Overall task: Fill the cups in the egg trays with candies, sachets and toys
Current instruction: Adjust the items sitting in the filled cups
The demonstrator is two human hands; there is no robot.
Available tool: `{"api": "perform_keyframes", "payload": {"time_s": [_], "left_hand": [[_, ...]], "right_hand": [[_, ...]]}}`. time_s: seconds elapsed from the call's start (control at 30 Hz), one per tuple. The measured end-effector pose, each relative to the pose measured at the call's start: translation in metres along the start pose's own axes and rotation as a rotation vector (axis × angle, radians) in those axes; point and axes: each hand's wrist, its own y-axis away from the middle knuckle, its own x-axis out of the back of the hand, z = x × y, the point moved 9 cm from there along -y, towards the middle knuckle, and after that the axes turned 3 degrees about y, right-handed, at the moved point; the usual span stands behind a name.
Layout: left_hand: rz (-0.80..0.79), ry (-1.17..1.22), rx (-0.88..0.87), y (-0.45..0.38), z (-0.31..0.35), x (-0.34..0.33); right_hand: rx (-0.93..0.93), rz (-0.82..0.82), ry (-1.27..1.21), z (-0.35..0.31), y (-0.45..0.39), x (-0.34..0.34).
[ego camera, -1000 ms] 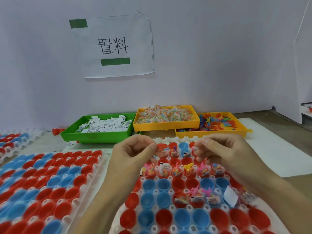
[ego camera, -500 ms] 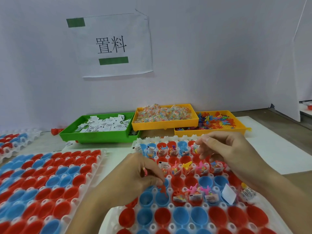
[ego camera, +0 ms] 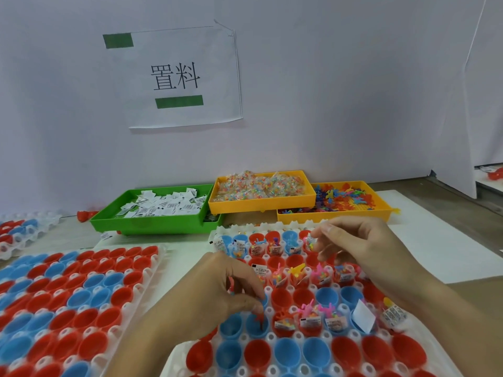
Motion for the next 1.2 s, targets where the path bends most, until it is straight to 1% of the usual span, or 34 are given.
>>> {"api": "perform_keyframes", "payload": {"time_s": [0.23, 0.33, 0.4, 0.5, 0.57, 0.63, 0.73, 0.83, 0.93, 1.03, 1.13, 1.2], "left_hand": [[0.012, -0.052, -0.017, -0.003, -0.003, -0.003], [0.059, -0.058, -0.023, 0.000, 0.000, 0.002], [0.150, -0.050, -0.039, 0.002, 0.006, 0.012], [0.346, 0.005, -0.045, -0.003, 0.012, 0.032], [0.470, -0.050, -0.002, -0.018, 0.010, 0.046], [0.520, -0.117, 0.066, -0.046, 0.005, 0.057], [0.526, -0.227, 0.146, -0.102, -0.006, 0.064], [0.516, -0.347, 0.235, -0.153, -0.020, 0.066], [0.411, -0.477, 0.339, -0.188, -0.034, 0.059], [0.313, -0.617, 0.436, -0.204, -0.045, 0.053], [0.314, -0.623, 0.463, -0.213, -0.047, 0.053], [0.367, -0.584, 0.458, -0.215, -0.046, 0.057]], "right_hand": [[0.014, 0.013, -0.005, 0.000, -0.001, 0.004], [0.021, 0.026, -0.050, 0.001, -0.002, 0.009], [0.013, 0.043, -0.089, 0.003, -0.004, 0.015], [-0.028, 0.116, -0.138, 0.011, -0.008, 0.032], [-0.076, 0.184, -0.168, 0.021, -0.010, 0.044], [-0.117, 0.253, -0.181, 0.031, -0.012, 0.055], [-0.152, 0.313, -0.201, 0.039, -0.012, 0.064], [-0.160, 0.317, -0.225, 0.042, -0.012, 0.064], [-0.170, 0.303, -0.238, 0.045, -0.012, 0.061], [-0.170, 0.278, -0.246, 0.049, -0.014, 0.057], [-0.164, 0.257, -0.259, 0.051, -0.015, 0.055], [-0.165, 0.252, -0.271, 0.051, -0.016, 0.056]]}}
